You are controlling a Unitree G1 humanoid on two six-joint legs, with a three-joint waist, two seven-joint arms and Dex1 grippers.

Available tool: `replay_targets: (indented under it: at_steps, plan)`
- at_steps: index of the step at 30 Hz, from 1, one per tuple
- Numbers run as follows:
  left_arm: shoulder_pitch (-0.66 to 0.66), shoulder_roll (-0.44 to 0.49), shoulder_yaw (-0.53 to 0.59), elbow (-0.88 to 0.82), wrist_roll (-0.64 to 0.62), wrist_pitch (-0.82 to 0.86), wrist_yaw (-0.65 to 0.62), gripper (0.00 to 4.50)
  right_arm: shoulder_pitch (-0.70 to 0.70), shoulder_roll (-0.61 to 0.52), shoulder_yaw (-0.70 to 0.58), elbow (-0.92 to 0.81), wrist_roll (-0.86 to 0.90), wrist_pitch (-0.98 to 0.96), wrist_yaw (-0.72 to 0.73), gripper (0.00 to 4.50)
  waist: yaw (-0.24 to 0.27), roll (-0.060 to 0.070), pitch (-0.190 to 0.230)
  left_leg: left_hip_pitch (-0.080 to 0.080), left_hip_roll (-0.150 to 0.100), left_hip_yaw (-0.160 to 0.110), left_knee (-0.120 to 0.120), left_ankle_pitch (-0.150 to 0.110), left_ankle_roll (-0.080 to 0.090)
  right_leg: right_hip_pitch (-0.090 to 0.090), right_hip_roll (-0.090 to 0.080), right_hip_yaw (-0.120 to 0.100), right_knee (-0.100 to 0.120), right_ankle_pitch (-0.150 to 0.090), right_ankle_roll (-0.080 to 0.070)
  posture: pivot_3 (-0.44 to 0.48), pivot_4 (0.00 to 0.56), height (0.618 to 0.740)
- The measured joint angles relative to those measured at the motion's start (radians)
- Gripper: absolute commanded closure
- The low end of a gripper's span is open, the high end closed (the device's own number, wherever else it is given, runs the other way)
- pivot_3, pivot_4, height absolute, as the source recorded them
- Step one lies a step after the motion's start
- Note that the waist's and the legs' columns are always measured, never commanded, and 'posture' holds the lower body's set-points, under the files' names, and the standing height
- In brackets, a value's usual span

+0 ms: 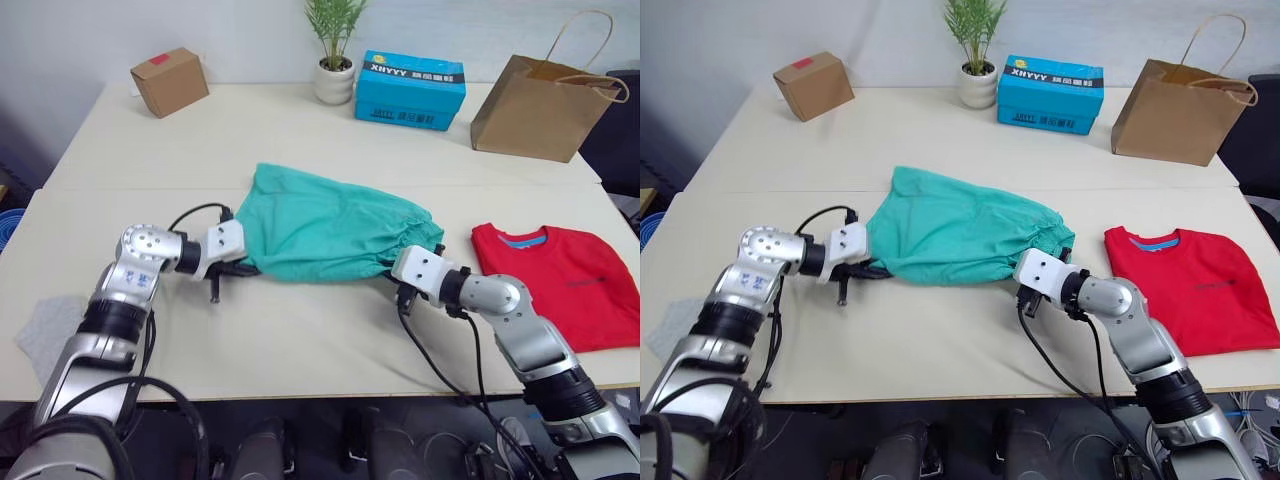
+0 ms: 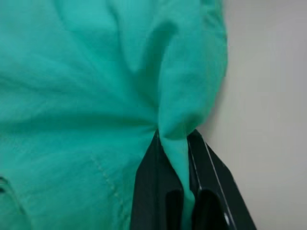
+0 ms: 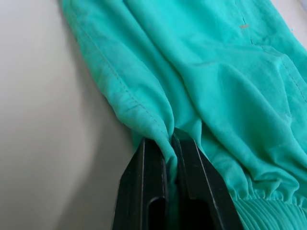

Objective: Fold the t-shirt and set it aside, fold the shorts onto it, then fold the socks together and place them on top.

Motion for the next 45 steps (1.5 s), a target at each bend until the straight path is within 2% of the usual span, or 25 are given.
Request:
replay_targets:
  at_steps: [5, 9, 10, 12, 15, 18, 20, 23, 26, 29, 31, 34, 36, 38, 42, 45]
  plan:
    - [0.277, 0.084, 0.028, -0.459, -0.085, 0.232, 0.034, 4.47, 0.071, -0.092, -0.063, 0.035, 0.083, -0.129, 0.140, 4.50, -0.002, 0.000, 0.000, 0.003, 0.000, -0.001, 0.001, -0.001, 0.001, 0.004, 0.000, 0.000, -0.005, 0.000, 0.000, 0.000, 0.150, 0.740]
    - [0.397, 0.083, 0.070, -0.638, -0.099, 0.321, 0.145, 4.47, 0.107, -0.102, -0.091, 0.074, 0.146, -0.167, 0.207, 4.50, 0.005, 0.000, 0.001, 0.009, 0.000, -0.004, 0.000, -0.003, 0.001, 0.012, 0.000, 0.000, -0.008, 0.000, 0.000, 0.000, 0.150, 0.740]
    - [0.412, 0.078, 0.076, -0.653, -0.099, 0.332, 0.168, 4.50, 0.116, -0.102, -0.099, 0.075, 0.167, -0.155, 0.218, 3.95, 0.009, 0.001, 0.001, 0.009, 0.001, -0.004, 0.000, -0.003, 0.001, 0.012, 0.000, 0.000, -0.008, 0.000, 0.000, 0.000, 0.150, 0.740]
    - [0.436, 0.078, 0.080, -0.664, -0.096, 0.350, 0.203, 4.04, 0.127, -0.102, -0.108, 0.080, 0.193, -0.149, 0.240, 3.47, 0.017, 0.001, 0.001, 0.010, 0.001, -0.004, 0.000, -0.004, 0.001, 0.012, 0.000, 0.000, -0.008, 0.000, 0.000, 0.000, 0.150, 0.740]
    - [0.461, 0.084, 0.090, -0.666, -0.101, 0.361, 0.229, 3.23, 0.137, -0.102, -0.126, 0.083, 0.223, -0.143, 0.271, 2.41, 0.022, 0.001, 0.001, 0.009, 0.001, -0.004, 0.000, -0.004, 0.001, 0.012, 0.000, -0.001, -0.009, 0.000, 0.000, 0.000, 0.150, 0.740]
    - [0.488, 0.088, 0.152, -0.671, -0.179, 0.362, 0.208, 2.23, 0.198, -0.123, -0.176, 0.042, 0.350, -0.079, 0.357, 1.31, 0.027, 0.001, 0.001, 0.008, 0.001, -0.004, 0.000, -0.005, 0.002, 0.012, 0.000, -0.001, -0.011, 0.000, 0.000, 0.000, 0.150, 0.740]
    - [0.500, 0.118, 0.207, -0.675, -0.233, 0.360, 0.173, 2.22, 0.254, -0.165, -0.233, -0.012, 0.472, 0.017, 0.419, 0.65, 0.028, 0.002, 0.001, 0.008, 0.002, -0.005, 0.000, -0.005, 0.002, 0.012, 0.000, -0.002, -0.012, 0.000, 0.000, 0.000, 0.150, 0.740]
    - [0.476, 0.138, 0.308, -0.675, -0.353, 0.417, 0.147, 2.22, 0.277, -0.207, -0.332, -0.086, 0.625, 0.178, 0.421, 0.65, 0.028, 0.002, 0.001, 0.009, 0.001, -0.005, 0.000, -0.006, 0.003, 0.013, -0.001, -0.002, -0.012, 0.000, 0.000, 0.000, 0.150, 0.740]
    - [0.416, 0.166, 0.388, -0.672, -0.500, 0.541, 0.136, 2.22, 0.274, -0.222, -0.404, -0.151, 0.771, 0.345, 0.382, 0.65, 0.027, 0.002, 0.001, 0.009, 0.002, -0.006, 0.000, -0.007, 0.002, 0.013, -0.001, -0.002, -0.012, 0.000, 0.000, 0.000, 0.150, 0.740]
    - [0.279, 0.122, 0.405, -0.629, -0.573, 0.591, 0.183, 2.82, 0.193, -0.179, -0.402, -0.189, 0.823, 0.425, 0.306, 1.24, 0.028, 0.002, 0.001, 0.009, 0.001, -0.006, 0.000, -0.007, 0.001, 0.013, -0.001, -0.002, -0.012, 0.000, 0.000, 0.000, 0.150, 0.740]
    - [0.213, 0.072, 0.334, -0.594, -0.530, 0.565, 0.234, 3.50, 0.125, -0.082, -0.341, -0.199, 0.748, 0.393, 0.226, 1.95, 0.029, 0.002, 0.000, 0.010, 0.001, -0.005, 0.000, -0.007, 0.000, 0.015, -0.001, -0.002, -0.012, 0.000, 0.000, 0.000, 0.150, 0.740]
    - [0.174, -0.024, 0.178, -0.501, -0.388, 0.487, 0.321, 4.46, 0.094, 0.063, -0.200, -0.155, 0.546, 0.298, 0.092, 3.01, 0.028, 0.003, 0.000, 0.008, 0.000, -0.002, -0.002, -0.007, 0.000, 0.011, 0.000, -0.002, -0.012, 0.000, 0.000, 0.000, 0.150, 0.740]
    - [0.145, -0.140, 0.102, -0.416, -0.307, 0.448, 0.418, 4.50, 0.076, 0.162, -0.110, -0.098, 0.408, 0.234, -0.006, 3.75, 0.032, 0.003, 0.000, 0.005, 0.000, -0.002, 0.000, -0.005, 0.001, 0.009, 0.000, -0.002, -0.011, 0.000, 0.000, 0.000, 0.150, 0.740]
    - [0.141, -0.201, 0.011, -0.368, -0.230, 0.411, 0.478, 4.50, 0.076, 0.245, -0.037, -0.041, 0.299, 0.169, -0.091, 4.49, 0.031, 0.003, 0.000, 0.002, 0.000, -0.002, 0.000, -0.005, 0.001, 0.007, 0.001, -0.002, -0.008, 0.000, 0.001, 0.000, 0.150, 0.740]
    - [0.144, -0.224, -0.021, -0.310, -0.120, 0.377, 0.582, 4.50, 0.082, 0.340, -0.075, 0.077, 0.175, 0.038, -0.272, 4.49, 0.025, 0.003, 0.000, 0.003, 0.000, -0.002, 0.001, -0.005, 0.001, 0.008, 0.001, -0.001, -0.011, 0.000, 0.001, 0.000, 0.150, 0.740]
    - [0.164, -0.221, -0.018, -0.298, -0.085, 0.354, 0.631, 4.50, 0.106, 0.339, -0.128, 0.107, 0.135, -0.041, -0.339, 4.49, 0.020, 0.003, -0.001, 0.008, 0.001, -0.002, 0.000, -0.005, 0.001, 0.012, 0.000, -0.001, -0.012, 0.000, 0.001, 0.000, 0.150, 0.740]
